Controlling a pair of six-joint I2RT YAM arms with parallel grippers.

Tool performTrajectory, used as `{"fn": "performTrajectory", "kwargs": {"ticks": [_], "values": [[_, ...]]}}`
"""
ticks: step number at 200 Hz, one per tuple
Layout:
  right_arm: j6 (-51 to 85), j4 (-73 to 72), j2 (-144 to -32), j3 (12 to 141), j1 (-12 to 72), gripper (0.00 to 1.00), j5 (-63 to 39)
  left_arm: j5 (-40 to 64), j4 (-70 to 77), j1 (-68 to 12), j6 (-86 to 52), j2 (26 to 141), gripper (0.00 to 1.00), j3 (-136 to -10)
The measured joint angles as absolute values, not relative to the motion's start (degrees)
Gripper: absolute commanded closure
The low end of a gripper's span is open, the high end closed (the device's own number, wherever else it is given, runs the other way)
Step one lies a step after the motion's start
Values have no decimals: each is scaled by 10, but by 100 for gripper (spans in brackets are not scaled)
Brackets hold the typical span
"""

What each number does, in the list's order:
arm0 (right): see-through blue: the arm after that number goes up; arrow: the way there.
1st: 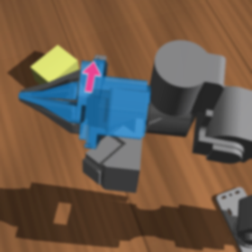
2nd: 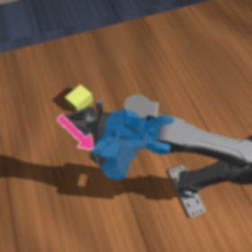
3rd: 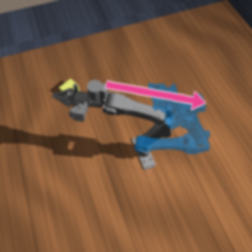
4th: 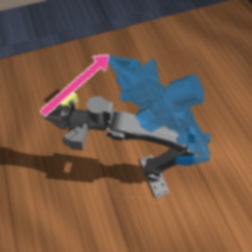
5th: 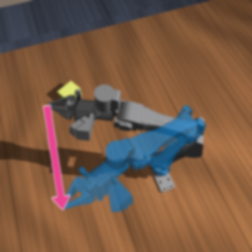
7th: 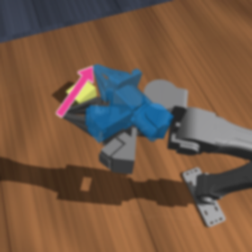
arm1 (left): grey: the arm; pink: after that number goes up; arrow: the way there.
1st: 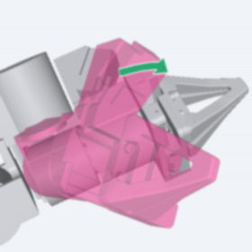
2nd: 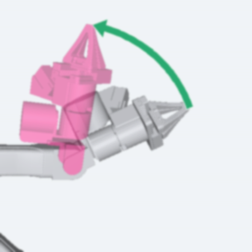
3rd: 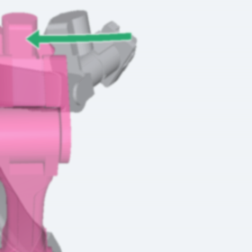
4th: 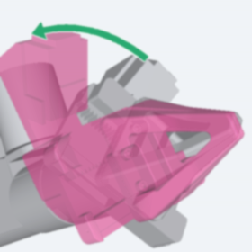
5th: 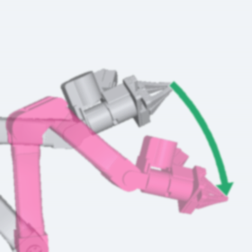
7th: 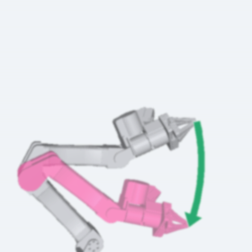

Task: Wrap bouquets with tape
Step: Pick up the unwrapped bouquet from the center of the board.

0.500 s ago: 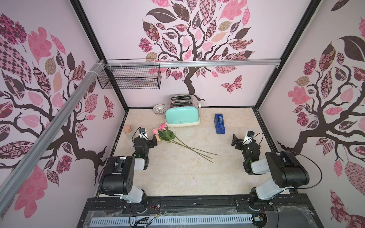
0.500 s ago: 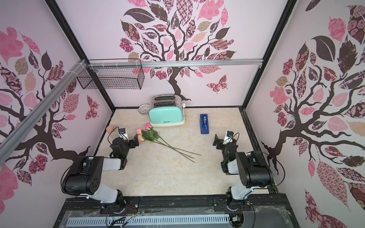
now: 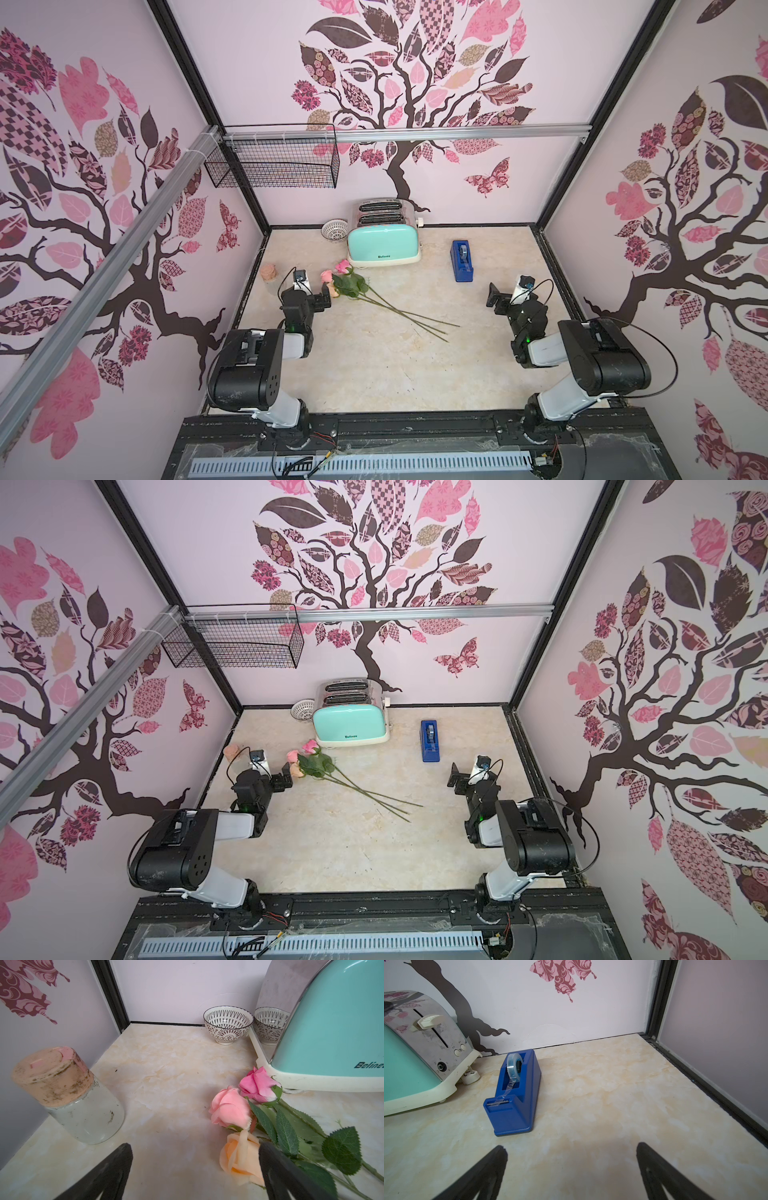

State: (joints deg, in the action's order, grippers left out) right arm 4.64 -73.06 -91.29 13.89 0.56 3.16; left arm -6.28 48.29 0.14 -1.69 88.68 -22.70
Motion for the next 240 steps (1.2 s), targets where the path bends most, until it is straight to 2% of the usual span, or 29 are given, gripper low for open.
{"fn": "performTrajectory", "kwargs": {"ticks": [103,121,143,176,209,240], "values": [[47,-733,-912,138,6,0,38,-58,474,11,-18,884,2,-228],[51,-744,-901,119,6,0,58,-78,376,11,-25,849,2,-254],[54,-728,-849,98,8,0,89,-135,223,10,-64,803,2,-350],[108,-622,-722,121,11,0,153,-224,-28,20,-248,772,2,-521],[260,-527,-633,157,10,0,180,-170,-180,64,-381,739,2,-555],[336,-485,-619,167,11,0,115,-91,-269,59,-442,735,7,-555]]}}
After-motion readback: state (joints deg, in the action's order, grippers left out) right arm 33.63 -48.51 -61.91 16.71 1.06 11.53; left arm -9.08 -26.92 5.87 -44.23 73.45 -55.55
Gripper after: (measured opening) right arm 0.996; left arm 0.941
